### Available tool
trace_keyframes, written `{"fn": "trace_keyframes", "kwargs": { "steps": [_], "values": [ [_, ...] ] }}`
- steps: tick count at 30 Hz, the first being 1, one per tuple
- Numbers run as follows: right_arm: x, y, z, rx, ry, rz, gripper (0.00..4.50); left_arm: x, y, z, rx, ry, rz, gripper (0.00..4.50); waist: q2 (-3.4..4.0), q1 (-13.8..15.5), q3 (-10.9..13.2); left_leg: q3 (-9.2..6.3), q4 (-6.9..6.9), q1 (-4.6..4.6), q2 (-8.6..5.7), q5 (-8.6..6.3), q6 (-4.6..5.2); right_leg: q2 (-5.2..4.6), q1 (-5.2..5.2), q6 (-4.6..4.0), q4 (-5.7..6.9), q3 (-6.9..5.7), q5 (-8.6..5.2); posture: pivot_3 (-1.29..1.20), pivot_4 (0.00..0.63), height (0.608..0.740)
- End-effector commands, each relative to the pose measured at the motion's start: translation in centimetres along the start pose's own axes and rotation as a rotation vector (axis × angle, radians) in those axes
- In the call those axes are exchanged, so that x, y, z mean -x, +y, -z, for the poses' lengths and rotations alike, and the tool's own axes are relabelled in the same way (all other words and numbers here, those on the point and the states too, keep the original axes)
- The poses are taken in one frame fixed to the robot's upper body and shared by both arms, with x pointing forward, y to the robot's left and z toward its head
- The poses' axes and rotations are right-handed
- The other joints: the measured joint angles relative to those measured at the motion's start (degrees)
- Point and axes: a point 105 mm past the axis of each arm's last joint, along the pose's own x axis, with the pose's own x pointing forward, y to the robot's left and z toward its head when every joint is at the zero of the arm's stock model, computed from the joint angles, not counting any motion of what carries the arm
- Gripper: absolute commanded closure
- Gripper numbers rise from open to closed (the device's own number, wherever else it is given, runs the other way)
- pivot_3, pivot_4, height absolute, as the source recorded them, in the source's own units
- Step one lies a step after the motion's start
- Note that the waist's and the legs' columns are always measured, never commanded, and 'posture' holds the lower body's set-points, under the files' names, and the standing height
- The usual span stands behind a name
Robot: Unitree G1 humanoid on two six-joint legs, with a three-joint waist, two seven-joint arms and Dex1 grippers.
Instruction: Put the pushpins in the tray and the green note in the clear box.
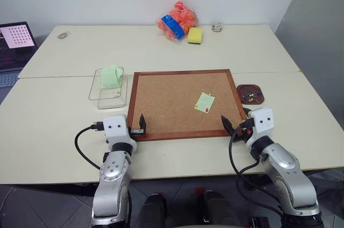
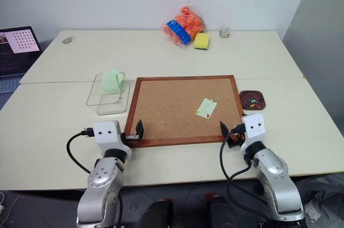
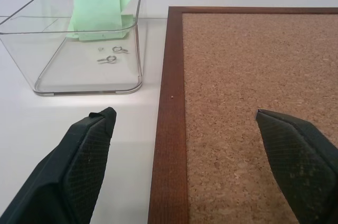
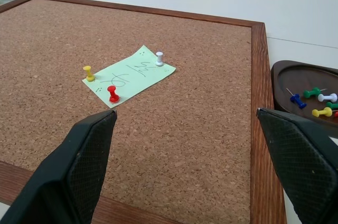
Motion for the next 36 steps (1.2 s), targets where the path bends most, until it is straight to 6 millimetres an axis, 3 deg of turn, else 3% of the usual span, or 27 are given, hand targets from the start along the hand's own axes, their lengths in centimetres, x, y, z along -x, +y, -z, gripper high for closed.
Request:
{"fn": "trace_keyframes", "kwargs": {
  "steps": [1,14,20,24,29,30,32,36],
  "values": [
    [0.2,-0.7,-1.8,0.032,-0.069,0.030,0.00,0.0,-0.2,-1.6,-0.007,-0.057,0.008,0.04,0.00,0.0,0.0,0.00,0.00,0.00,0.00,0.00,0.00,0.00,0.00,0.00,0.00,0.00,0.00,0.00,0.150,0.740],
    [1.0,-1.8,-3.0,0.078,-0.130,0.079,0.00,0.3,0.5,-2.3,-0.013,-0.100,-0.048,0.04,0.00,0.0,0.0,0.00,0.00,0.00,0.00,0.00,0.00,0.00,0.00,0.00,0.00,0.00,0.00,0.00,0.150,0.740],
    [0.9,-1.7,-2.5,0.071,-0.118,0.080,0.00,-0.3,0.5,-2.7,-0.017,-0.113,-0.038,0.04,0.00,0.0,0.0,-0.01,0.00,0.00,0.00,0.00,0.00,0.01,0.00,0.00,0.00,-0.01,0.00,0.00,0.150,0.740],
    [0.4,-1.9,-3.2,0.083,-0.133,0.057,0.00,-1.4,-2.3,-3.4,-0.072,-0.131,0.137,0.04,0.00,0.0,0.0,0.00,0.00,0.01,-0.01,0.00,0.00,0.00,0.02,0.01,0.00,0.00,0.00,0.00,0.150,0.740],
    [-0.5,-1.7,-4.0,0.085,-0.142,-0.039,0.00,-2.5,-6.4,-4.6,-0.089,-0.117,0.498,0.04,-0.01,0.0,0.0,0.01,0.01,0.01,-0.03,0.00,0.00,0.02,0.02,0.02,0.01,-0.01,0.01,0.00,0.150,0.740],
    [-0.9,-1.4,-4.0,0.074,-0.136,-0.073,0.00,-2.5,-7.1,-4.5,-0.078,-0.090,0.591,0.39,-0.01,0.0,0.0,0.01,0.01,0.02,-0.03,0.00,0.00,0.03,0.03,0.01,0.02,0.00,0.01,0.00,0.150,0.740],
    [-1.4,-1.0,-3.9,0.081,-0.120,-0.144,0.00,-3.1,-7.6,-4.1,-0.089,-0.039,0.693,0.58,0.00,-0.2,0.0,0.01,0.00,0.01,-0.02,0.00,0.00,0.05,0.02,0.01,0.02,-0.01,0.01,0.00,0.150,0.740],
    [-2.7,-0.6,-3.3,0.078,-0.087,-0.235,0.00,-3.7,-8.9,-3.4,-0.065,0.043,0.846,1.44,0.00,-0.3,0.0,0.01,0.00,0.03,0.01,0.00,0.00,0.09,0.02,-0.01,0.04,0.00,0.00,0.00,0.150,0.740]
  ]
}}
